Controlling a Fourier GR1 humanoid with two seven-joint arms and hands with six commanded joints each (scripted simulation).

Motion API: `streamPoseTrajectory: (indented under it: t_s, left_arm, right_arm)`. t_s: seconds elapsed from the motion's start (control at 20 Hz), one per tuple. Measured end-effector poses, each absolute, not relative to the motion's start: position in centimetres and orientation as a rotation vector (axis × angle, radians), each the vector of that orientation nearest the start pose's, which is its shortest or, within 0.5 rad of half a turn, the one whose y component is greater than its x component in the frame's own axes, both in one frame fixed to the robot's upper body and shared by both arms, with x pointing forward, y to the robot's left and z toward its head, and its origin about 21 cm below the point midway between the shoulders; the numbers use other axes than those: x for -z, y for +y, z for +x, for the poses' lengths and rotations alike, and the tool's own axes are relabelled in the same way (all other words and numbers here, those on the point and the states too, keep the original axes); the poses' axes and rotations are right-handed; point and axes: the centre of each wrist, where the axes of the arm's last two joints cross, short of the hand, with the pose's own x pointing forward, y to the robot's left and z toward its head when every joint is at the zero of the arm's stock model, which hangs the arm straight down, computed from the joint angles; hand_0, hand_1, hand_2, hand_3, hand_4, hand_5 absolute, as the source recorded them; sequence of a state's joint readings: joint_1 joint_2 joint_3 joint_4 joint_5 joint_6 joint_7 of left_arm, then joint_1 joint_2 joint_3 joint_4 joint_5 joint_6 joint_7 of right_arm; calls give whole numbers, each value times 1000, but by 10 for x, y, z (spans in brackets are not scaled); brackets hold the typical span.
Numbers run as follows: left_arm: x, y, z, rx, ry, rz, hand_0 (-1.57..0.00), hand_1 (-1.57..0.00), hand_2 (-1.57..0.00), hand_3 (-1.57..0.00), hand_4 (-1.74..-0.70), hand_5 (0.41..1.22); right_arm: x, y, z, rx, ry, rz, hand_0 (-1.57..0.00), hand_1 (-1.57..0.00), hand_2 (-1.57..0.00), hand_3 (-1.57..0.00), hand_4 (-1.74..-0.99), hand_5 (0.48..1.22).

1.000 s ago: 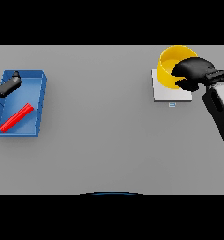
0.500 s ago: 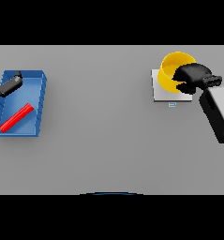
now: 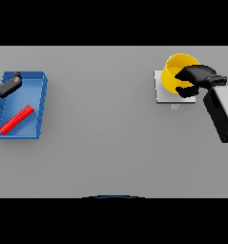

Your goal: Pick up the red beaker and tilt it to pour out 1 green nut into yellow bowl. Pick up the yellow bowl and place it on the metallic measuring scale.

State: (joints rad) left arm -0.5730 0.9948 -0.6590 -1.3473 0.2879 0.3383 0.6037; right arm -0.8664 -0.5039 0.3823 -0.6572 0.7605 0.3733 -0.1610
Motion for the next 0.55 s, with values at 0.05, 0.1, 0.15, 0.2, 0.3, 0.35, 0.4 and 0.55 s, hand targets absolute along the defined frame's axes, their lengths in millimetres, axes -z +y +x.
streamPoseTrajectory:
  t_s: [0.05, 0.1, 0.15, 0.2, 0.3, 0.35, 0.4, 0.55]
  left_arm:
    - [-130, 317, 334, 519, -1047, 762, 1, 1, 1, 1, -805, 740]
    - [-128, 316, 335, 520, -1042, 763, 1, 1, 1, 1, -806, 738]
    - [-126, 315, 336, 524, -1043, 765, 1, 1, 1, 1, -809, 739]
    - [-127, 319, 337, 511, -1043, 766, 1, 1, 1, 1, -810, 739]
    - [-126, 316, 337, 515, -1049, 757, 1, 1, 1, 1, -812, 736]
    - [-126, 316, 339, 511, -1044, 755, 1, 1, 1, 1, -809, 736]
    - [-125, 315, 336, 524, -1045, 754, 1, 1, 1, 1, -812, 734]
    - [-129, 320, 338, 509, -1044, 757, 1, 1, 1, 1, -821, 734]
  right_arm:
    - [-85, -276, 432, -1565, -1001, -625, -499, -443, -597, -635, -1425, 851]
    - [-87, -278, 433, -1563, -1003, -619, -399, -354, -518, -604, -1410, 821]
    - [-86, -275, 434, -1569, -1002, -617, -319, -283, -449, -572, -1397, 799]
    - [-86, -276, 433, -1579, -1014, -604, -255, -226, -390, -541, -1385, 780]
    - [-85, -273, 434, -1599, -1013, -594, -163, -144, -288, -475, -1356, 755]
    - [-88, -274, 435, -1602, -1017, -592, -130, -115, -244, -442, -1346, 746]
    - [-84, -277, 435, -1615, -1005, -593, -104, -92, -207, -413, -1336, 741]
    - [-81, -276, 436, -1630, -979, -583, -53, -47, -115, -348, -1308, 733]
